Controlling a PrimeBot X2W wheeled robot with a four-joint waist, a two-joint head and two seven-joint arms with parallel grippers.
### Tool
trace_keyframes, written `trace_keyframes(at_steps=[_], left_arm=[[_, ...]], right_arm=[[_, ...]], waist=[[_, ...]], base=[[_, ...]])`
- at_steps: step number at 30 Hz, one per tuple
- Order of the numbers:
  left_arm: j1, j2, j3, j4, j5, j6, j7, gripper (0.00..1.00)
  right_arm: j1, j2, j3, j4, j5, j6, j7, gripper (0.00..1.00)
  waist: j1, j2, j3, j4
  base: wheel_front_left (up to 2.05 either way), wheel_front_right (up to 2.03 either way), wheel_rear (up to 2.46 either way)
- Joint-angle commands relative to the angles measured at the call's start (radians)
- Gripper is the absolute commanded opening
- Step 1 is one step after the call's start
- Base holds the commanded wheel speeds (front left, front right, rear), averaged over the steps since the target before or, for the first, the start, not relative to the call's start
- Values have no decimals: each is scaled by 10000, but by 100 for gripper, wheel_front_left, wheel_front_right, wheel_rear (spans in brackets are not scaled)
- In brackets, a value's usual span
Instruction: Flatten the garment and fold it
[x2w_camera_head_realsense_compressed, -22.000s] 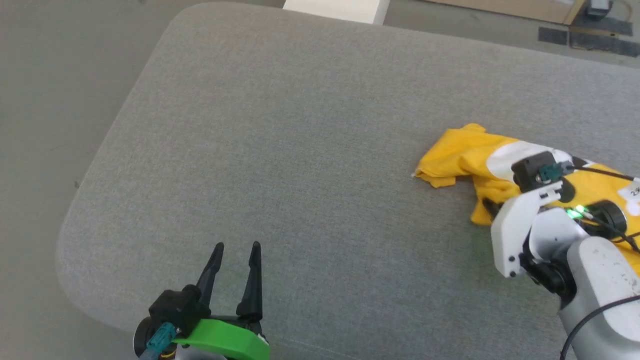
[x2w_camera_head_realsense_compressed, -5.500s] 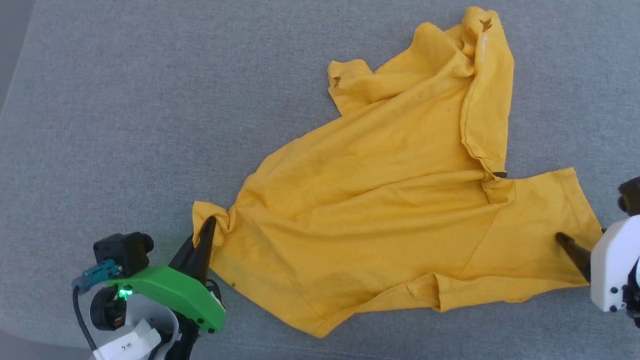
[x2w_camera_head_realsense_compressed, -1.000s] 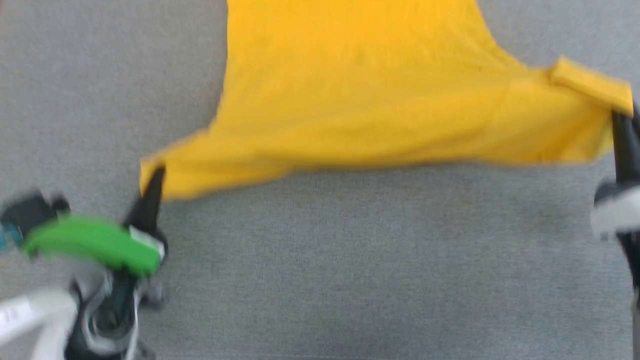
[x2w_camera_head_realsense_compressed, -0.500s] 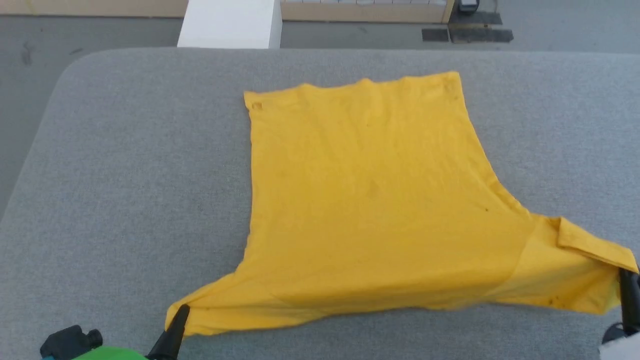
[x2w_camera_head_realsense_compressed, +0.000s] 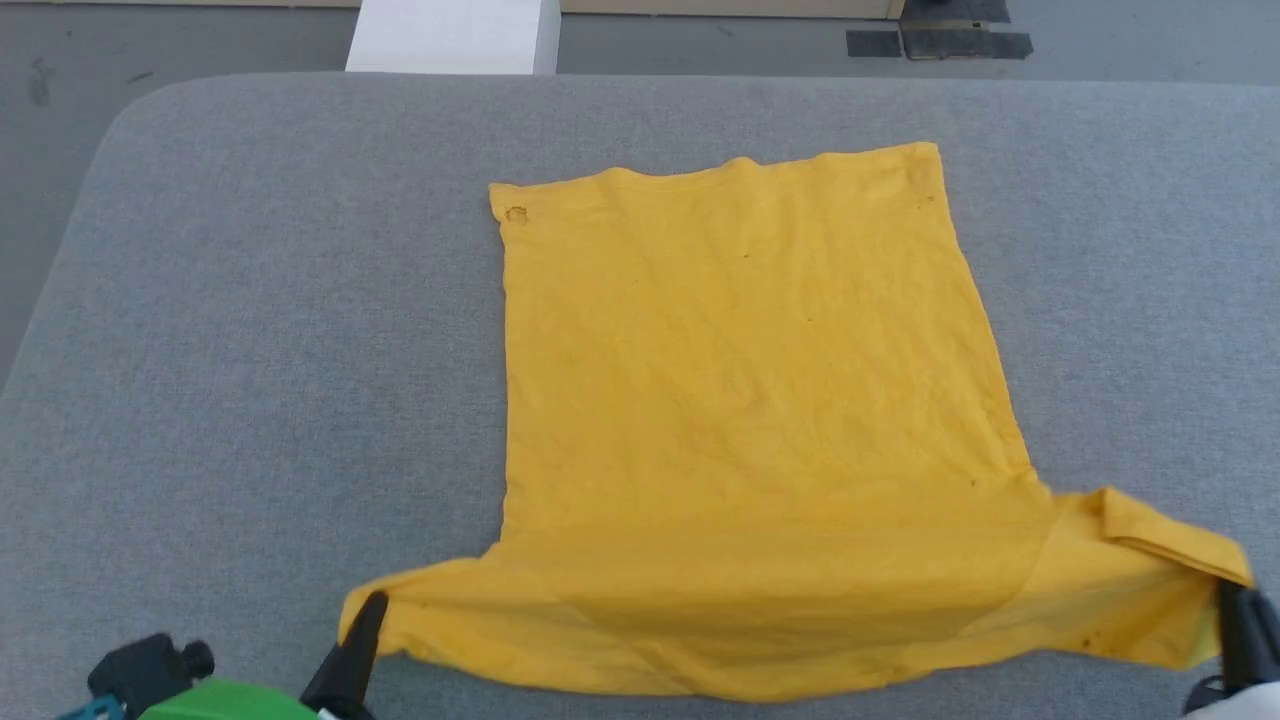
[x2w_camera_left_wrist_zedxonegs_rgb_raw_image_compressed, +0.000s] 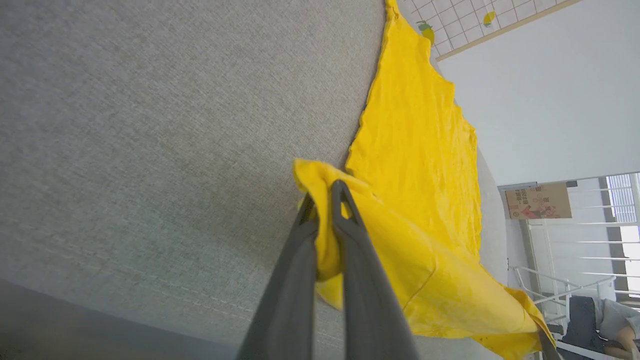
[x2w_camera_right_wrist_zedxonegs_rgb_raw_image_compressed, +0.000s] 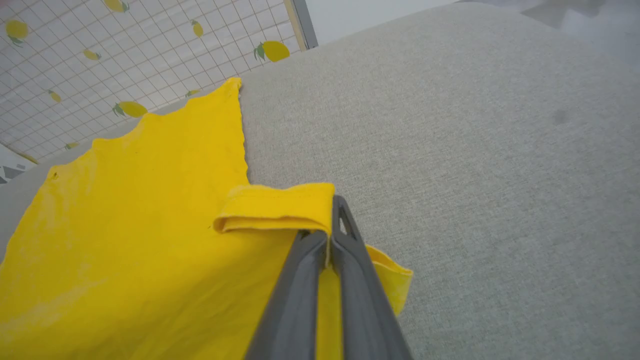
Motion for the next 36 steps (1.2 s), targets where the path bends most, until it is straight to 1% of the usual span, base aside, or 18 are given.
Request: trace_keyframes(at_steps=[1,4,9,12,15,16,17,18,19,21,24,29,31,33,36], left_arm=[[-338,-20,-38,48,131,-73,-82,0],[-635,-67,-281,71,310,-126,-28,0],[-1047,-33,-659,-8,642,-99,150,0],[-1267,-34,-827,-82,754,-80,266,0],[-1387,-54,-914,-104,805,-79,313,0],[-1408,-61,-938,-107,821,-77,321,0],[-1416,-65,-952,-109,829,-76,324,0],[-1418,-68,-964,-116,841,-76,321,0],[-1413,-67,-973,-128,852,-80,316,0],[-1388,-59,-986,-176,880,-88,297,0],[-1379,-43,-1025,-321,962,-124,254,0],[-1525,-54,-1166,-526,1203,-193,171,0],[-1619,-71,-1244,-585,1301,-217,160,0],[-1723,-105,-1331,-633,1375,-243,164,0],[-1885,-159,-1466,-664,1464,-290,189,0]], right_arm=[[-221,-2,133,196,-261,-15,70,0],[-563,-2,436,1006,-914,-15,399,0],[-1218,-97,630,2608,-1903,-15,1033,0],[-1626,-166,628,3485,-2212,-15,1210,0],[-1934,-200,606,4045,-2325,-15,1129,0],[-2016,-201,596,4209,-2327,-15,1136,5],[-2064,-195,556,4308,-2298,-15,1186,35],[-2097,-185,495,4369,-2246,-15,1289,74],[-2093,-180,484,4353,-2207,-15,1413,100],[-1990,-175,485,4078,-2030,-15,1844,100],[-1616,-263,424,2987,-1554,-15,2925,100],[-1173,-644,-248,-48,-1019,-15,4555,100],[-1430,-807,-569,-1068,-975,-15,5006,100],[-1991,-1086,-733,-1733,-1113,-15,5247,100],[-3139,-1532,-604,-1981,-1407,-15,5320,100]], waist=[[1,0,39,26],[1,0,96,53],[1,0,220,222],[1,0,287,360],[1,0,323,450],[1,0,327,470],[1,0,327,480],[1,0,328,489],[1,0,328,495],[1,0,350,505],[1,0,427,527],[1,0,621,679],[1,0,722,773],[1,0,846,880],[1,0,1074,1042]], base=[[0,0,0],[0,0,0],[0,0,0],[0,0,0],[0,0,0],[0,0,0],[0,0,0],[0,0,0],[0,0,0],[0,0,0],[0,0,0],[0,0,0],[0,0,0],[0,0,0],[0,0,0]])
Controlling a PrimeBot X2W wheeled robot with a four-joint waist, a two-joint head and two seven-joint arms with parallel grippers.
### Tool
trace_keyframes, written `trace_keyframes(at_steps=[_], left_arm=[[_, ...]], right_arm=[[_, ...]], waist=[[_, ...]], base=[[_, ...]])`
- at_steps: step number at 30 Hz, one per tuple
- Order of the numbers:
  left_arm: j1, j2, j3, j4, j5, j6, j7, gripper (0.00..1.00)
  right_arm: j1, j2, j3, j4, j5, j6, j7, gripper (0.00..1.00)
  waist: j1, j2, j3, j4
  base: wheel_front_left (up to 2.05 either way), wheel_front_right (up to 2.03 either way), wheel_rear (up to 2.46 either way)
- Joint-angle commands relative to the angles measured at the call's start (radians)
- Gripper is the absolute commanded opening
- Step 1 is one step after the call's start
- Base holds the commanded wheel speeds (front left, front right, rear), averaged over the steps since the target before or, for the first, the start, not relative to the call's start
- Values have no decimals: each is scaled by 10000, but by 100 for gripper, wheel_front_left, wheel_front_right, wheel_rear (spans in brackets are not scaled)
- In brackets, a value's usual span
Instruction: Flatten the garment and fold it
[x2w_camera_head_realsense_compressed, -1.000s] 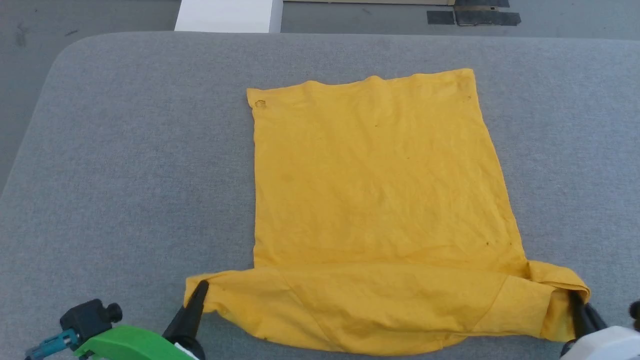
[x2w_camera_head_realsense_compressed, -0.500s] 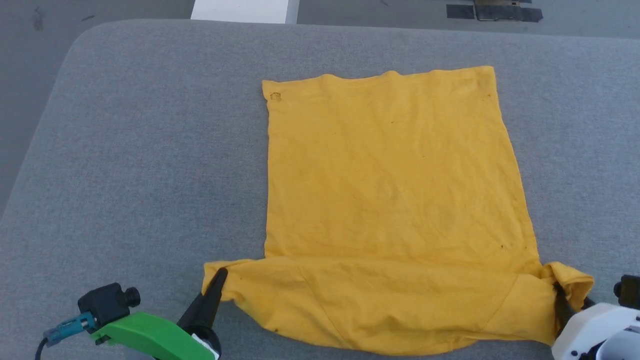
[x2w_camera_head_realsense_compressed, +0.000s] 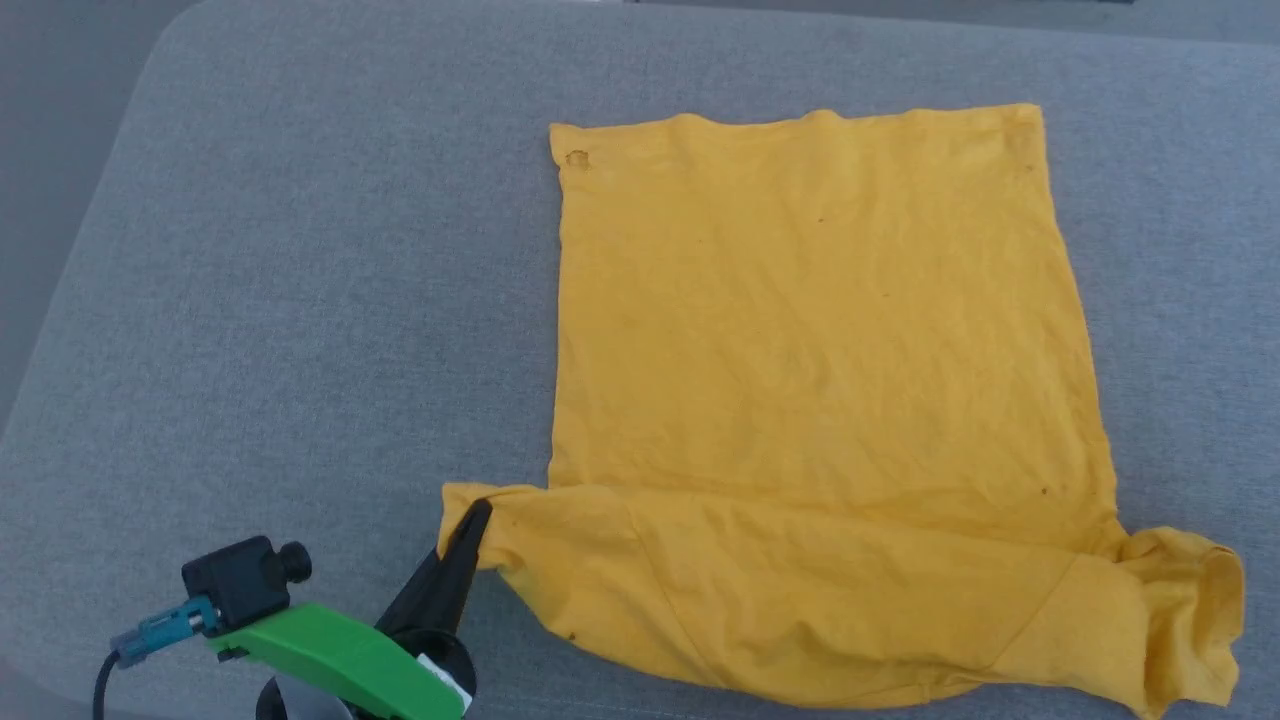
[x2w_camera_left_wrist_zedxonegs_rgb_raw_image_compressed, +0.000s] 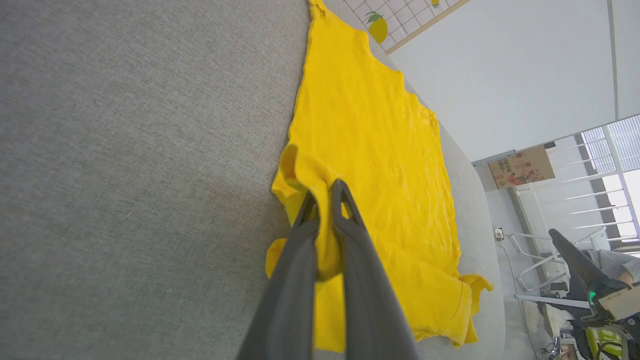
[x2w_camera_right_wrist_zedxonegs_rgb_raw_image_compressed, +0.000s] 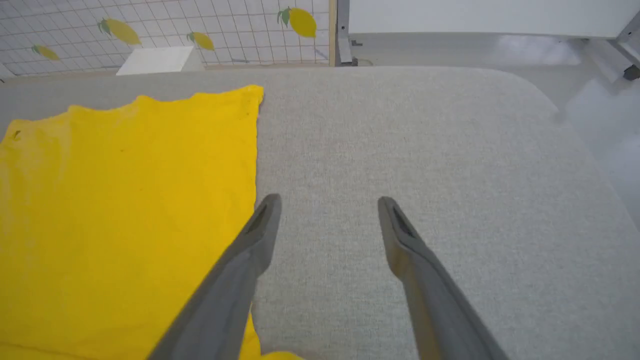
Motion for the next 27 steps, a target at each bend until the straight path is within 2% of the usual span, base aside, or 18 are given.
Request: trace_keyframes(at_steps=[1,4,9,16,27], left_arm=[[-241,-45,-49,-20,133,-77,-11,0],[-396,-86,-150,-16,193,-100,34,0],[-740,-150,-333,-46,303,-209,124,0],[-1337,-379,-646,174,378,-456,251,0],[-2101,-881,-1078,817,379,-944,275,0]], right_arm=[[-646,-148,240,41,-217,-13,36,100],[-1914,-410,727,620,-522,-13,180,100],[-4192,-957,1440,2288,-1087,-13,603,100],[-6707,-1331,1616,4461,-1953,-13,1262,100],[-8358,-1526,1218,5732,-2538,-13,2331,100]], waist=[[0,-1,301,224],[0,-1,618,367],[0,-1,1313,702],[0,-1,2306,1292],[0,-1,3348,2034]], base=[[0,0,0],[0,0,0],[0,0,0],[0,0,0],[0,0,0]])
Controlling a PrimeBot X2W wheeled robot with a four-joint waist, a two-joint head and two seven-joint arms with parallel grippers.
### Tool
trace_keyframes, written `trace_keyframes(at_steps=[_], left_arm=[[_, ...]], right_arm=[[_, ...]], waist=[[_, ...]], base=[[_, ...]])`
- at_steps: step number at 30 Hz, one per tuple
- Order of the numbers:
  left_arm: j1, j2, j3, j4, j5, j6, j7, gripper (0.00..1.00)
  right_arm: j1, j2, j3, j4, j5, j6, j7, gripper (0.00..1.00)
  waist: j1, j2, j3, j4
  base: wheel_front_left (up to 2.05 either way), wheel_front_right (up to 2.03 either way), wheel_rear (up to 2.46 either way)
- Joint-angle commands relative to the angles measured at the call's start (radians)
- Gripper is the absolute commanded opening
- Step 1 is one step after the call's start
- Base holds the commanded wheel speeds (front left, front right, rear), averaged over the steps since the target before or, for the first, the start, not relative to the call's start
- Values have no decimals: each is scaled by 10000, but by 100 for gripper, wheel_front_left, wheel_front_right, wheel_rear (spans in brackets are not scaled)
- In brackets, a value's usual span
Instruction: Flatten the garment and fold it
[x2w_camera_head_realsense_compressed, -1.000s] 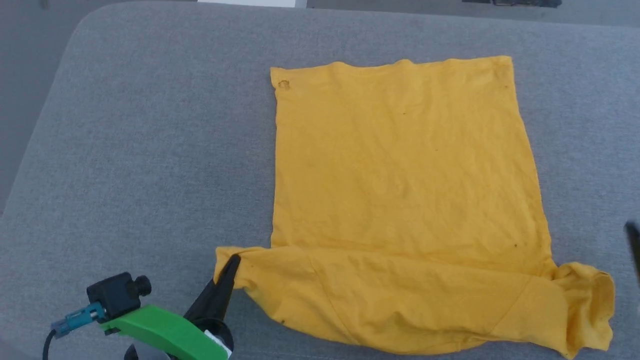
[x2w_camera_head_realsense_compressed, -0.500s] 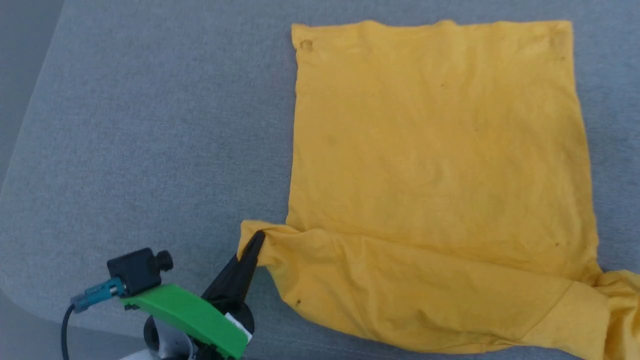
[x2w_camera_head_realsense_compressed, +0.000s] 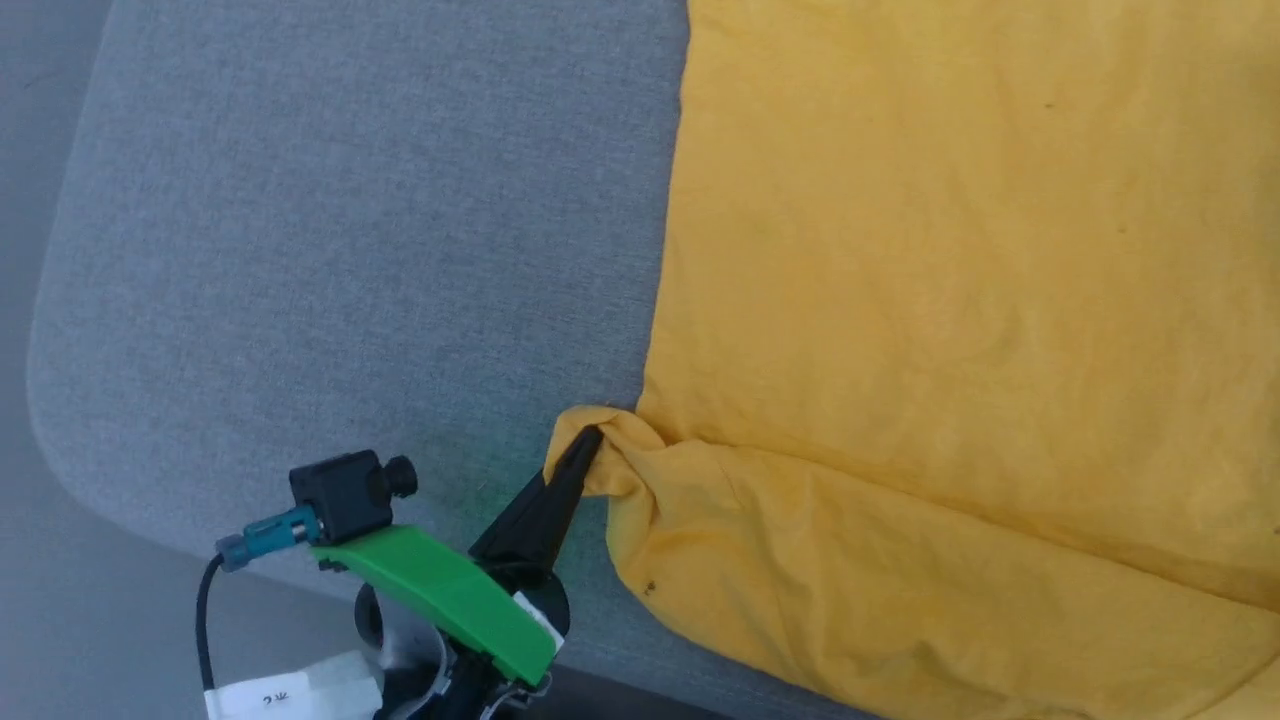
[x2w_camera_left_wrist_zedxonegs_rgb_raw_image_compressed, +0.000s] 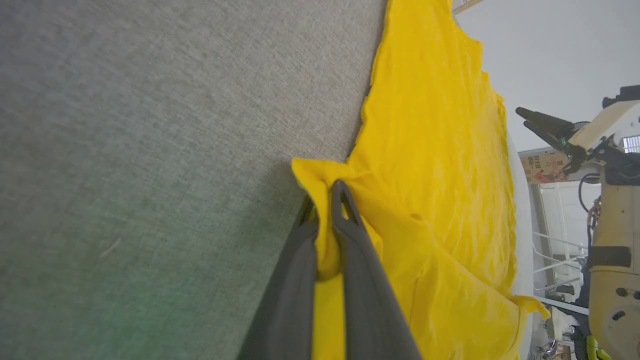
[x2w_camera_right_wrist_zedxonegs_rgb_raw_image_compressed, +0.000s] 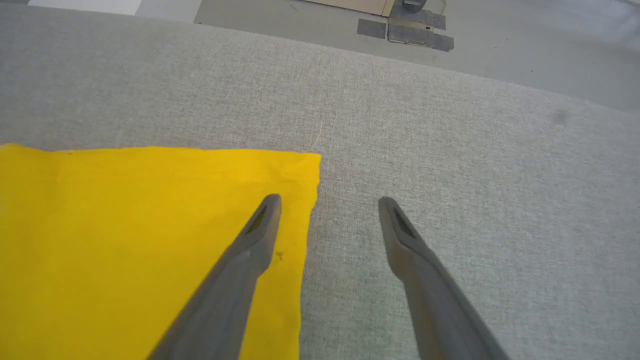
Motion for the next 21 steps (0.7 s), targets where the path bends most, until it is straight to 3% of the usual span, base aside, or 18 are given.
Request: trace_keyframes(at_steps=[1,7,9,10,12,21], left_arm=[[-216,-54,-10,92,14,-88,-4,0],[-308,-129,-30,302,-39,-182,-24,0],[-348,-123,-27,327,-47,-189,-3,0],[-374,-114,-20,336,-46,-189,9,0],[-409,-96,3,347,-41,-173,19,0],[-475,24,181,264,85,-108,-110,0]], right_arm=[[-203,-2,-3,45,-101,-13,105,100],[-341,118,-248,219,-313,-13,569,100],[-356,187,-384,202,-431,-13,585,63],[-341,208,-445,191,-492,-13,558,33],[-316,231,-573,178,-582,-13,499,0],[-328,619,-986,165,-530,-13,-668,0]], waist=[[-2,0,297,342],[-2,0,347,474],[-2,0,340,500],[-2,0,326,506],[-2,0,301,493],[-2,0,-86,-21]], base=[[0,0,0],[0,0,0],[0,0,0],[0,0,0],[0,0,0],[0,0,0]])
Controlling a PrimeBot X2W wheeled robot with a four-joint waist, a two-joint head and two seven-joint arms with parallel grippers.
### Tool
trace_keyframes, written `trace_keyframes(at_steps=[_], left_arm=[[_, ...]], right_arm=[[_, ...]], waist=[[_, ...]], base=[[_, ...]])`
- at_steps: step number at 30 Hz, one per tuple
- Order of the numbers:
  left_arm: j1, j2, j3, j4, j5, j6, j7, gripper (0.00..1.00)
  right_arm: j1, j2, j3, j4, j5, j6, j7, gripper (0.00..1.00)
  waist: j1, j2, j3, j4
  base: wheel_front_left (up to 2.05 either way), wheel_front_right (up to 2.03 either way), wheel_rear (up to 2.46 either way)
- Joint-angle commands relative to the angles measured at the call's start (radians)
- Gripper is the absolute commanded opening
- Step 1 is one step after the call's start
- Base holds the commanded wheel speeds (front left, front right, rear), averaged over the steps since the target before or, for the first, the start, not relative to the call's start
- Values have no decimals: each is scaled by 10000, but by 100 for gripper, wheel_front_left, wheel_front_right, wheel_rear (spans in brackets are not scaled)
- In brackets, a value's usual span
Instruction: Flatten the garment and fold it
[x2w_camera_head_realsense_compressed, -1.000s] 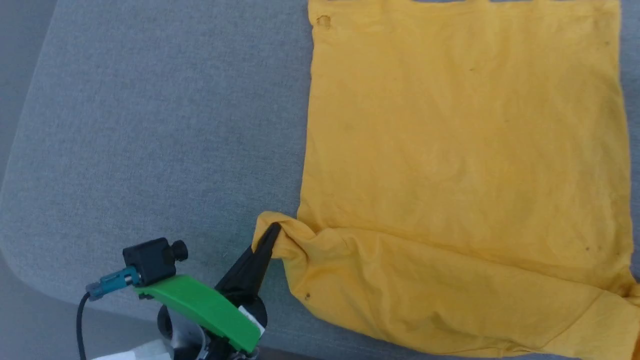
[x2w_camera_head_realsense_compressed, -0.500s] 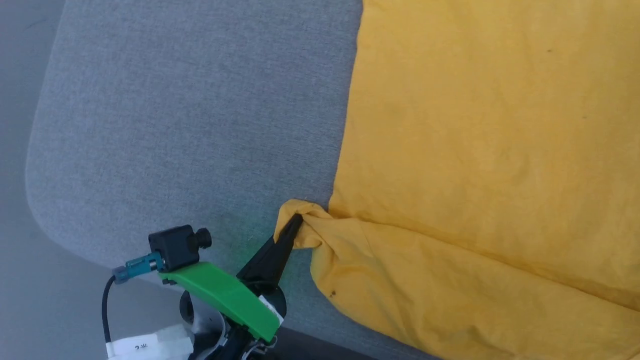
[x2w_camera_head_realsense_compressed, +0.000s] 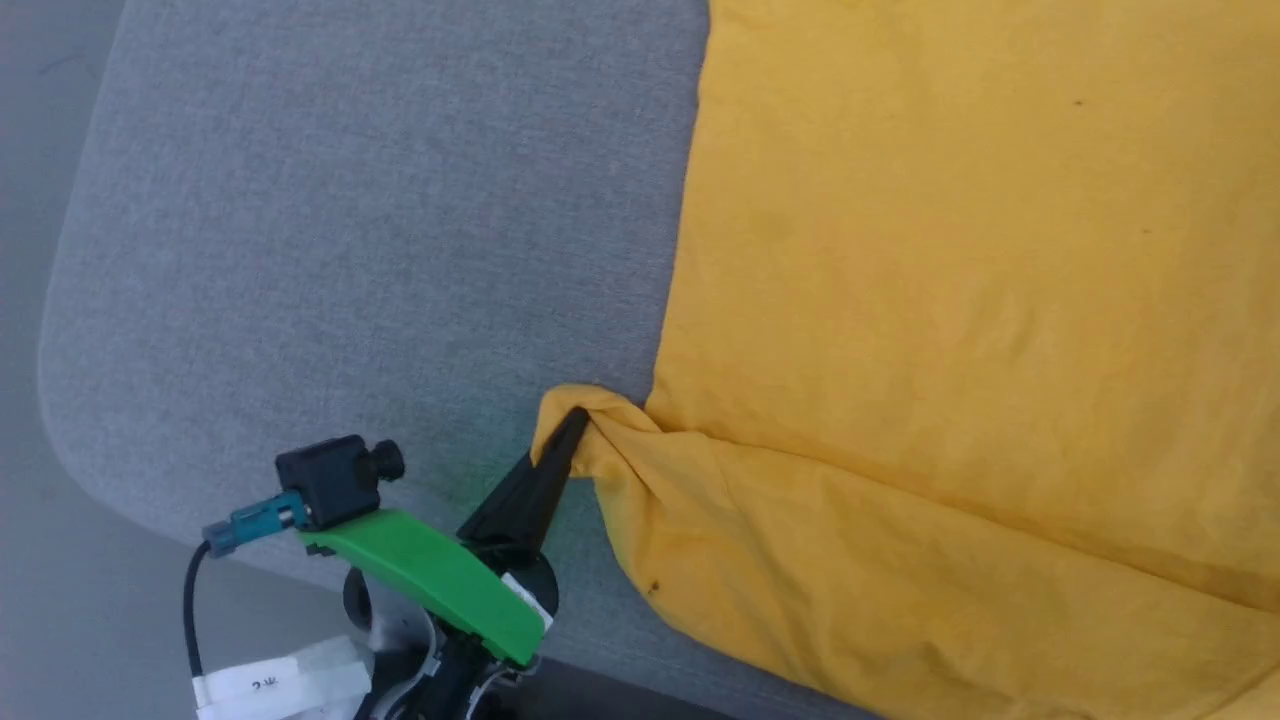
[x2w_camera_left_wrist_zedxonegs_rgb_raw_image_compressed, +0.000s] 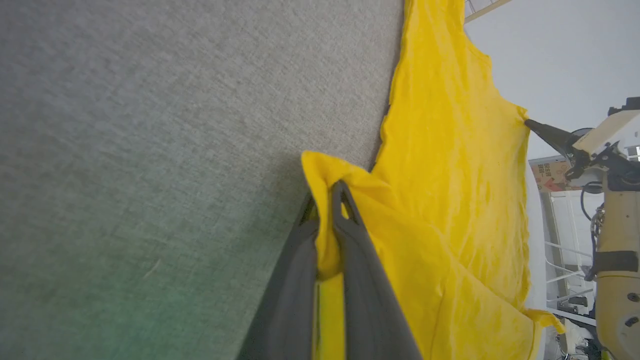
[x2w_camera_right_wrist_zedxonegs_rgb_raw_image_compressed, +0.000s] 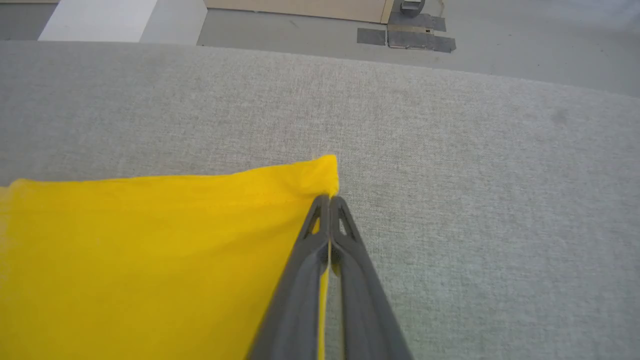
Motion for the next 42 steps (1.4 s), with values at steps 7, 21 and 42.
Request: trace_keyframes(at_steps=[7,21,42], left_arm=[[9,233,299,-133,103,244,-216,0],[1548,853,866,-968,-73,924,-354,0],[1917,1376,861,-1641,-94,1516,263,0]], right_arm=[[512,67,121,-252,920,-13,-1071,0],[6713,1331,-1676,-5096,3791,-13,-676,0],[9492,2449,-929,-1537,3343,-13,-2557,0]], waist=[[-1,0,-1158,-1129],[-1,0,-2789,-3385],[-1,0,-2875,-3661]], base=[[0,0,0],[0,0,0],[0,0,0]])
